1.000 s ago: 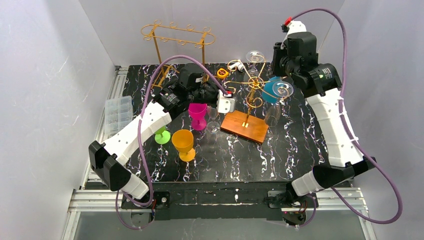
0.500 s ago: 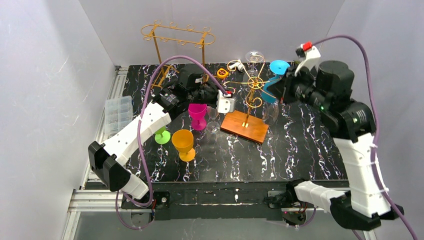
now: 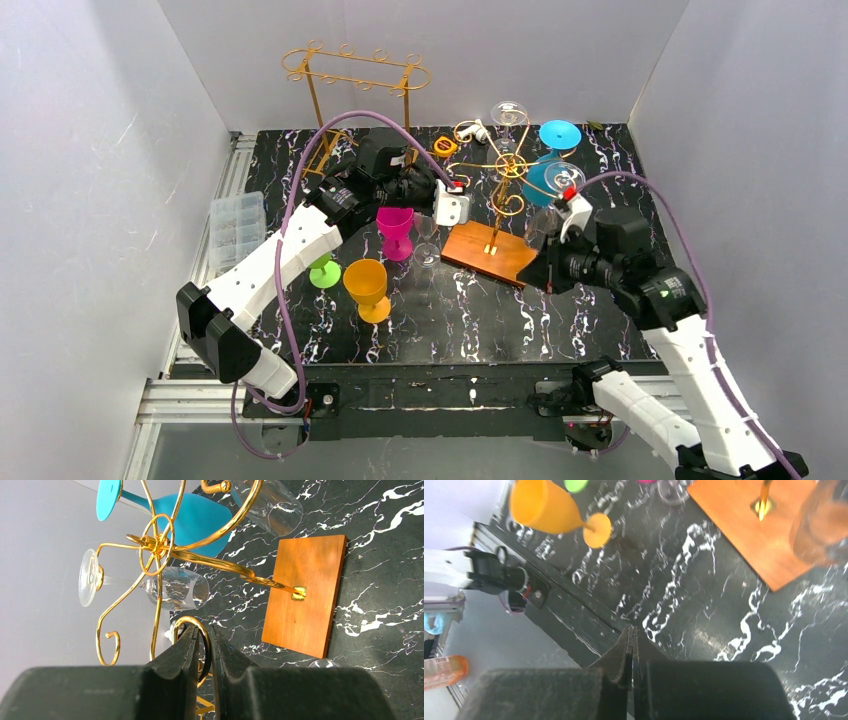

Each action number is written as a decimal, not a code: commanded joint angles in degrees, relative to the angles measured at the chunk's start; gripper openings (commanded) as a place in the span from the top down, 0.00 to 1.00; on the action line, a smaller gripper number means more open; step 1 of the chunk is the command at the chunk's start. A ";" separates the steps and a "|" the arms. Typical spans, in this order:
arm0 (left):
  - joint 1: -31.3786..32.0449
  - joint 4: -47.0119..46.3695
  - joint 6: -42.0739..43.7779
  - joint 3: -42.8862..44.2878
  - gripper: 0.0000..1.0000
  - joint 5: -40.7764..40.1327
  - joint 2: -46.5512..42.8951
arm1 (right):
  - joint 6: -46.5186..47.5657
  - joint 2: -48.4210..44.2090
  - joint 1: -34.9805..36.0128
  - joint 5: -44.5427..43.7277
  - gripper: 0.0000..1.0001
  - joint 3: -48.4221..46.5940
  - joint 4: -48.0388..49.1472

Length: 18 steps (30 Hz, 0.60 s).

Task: Place the wine glass upside down on the wine glass rack
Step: Adjust the wine rack at the center of the board.

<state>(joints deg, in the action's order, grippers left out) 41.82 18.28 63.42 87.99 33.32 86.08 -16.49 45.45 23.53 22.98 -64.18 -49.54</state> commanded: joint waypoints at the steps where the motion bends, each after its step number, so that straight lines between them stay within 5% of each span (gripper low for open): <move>1: 1.62 5.31 -0.62 -0.22 0.92 2.47 0.20 | -1.08 -4.56 0.25 -1.70 0.97 9.70 8.25; 8: 1.63 6.12 -0.57 0.24 0.92 2.43 0.51 | -0.45 -3.40 6.98 -9.58 0.94 23.58 21.27; 15: 1.66 6.40 -0.42 0.50 0.92 2.62 0.69 | -1.39 8.96 34.62 -35.87 0.97 23.58 27.07; 18: 1.60 6.48 -0.50 0.52 0.92 2.63 0.46 | -0.53 15.51 39.10 -41.83 0.99 23.63 30.78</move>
<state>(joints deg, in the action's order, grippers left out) 41.82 18.52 63.40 88.09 33.23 86.08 -17.67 54.81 56.90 -4.03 -39.64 -26.59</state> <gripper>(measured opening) 0.105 0.030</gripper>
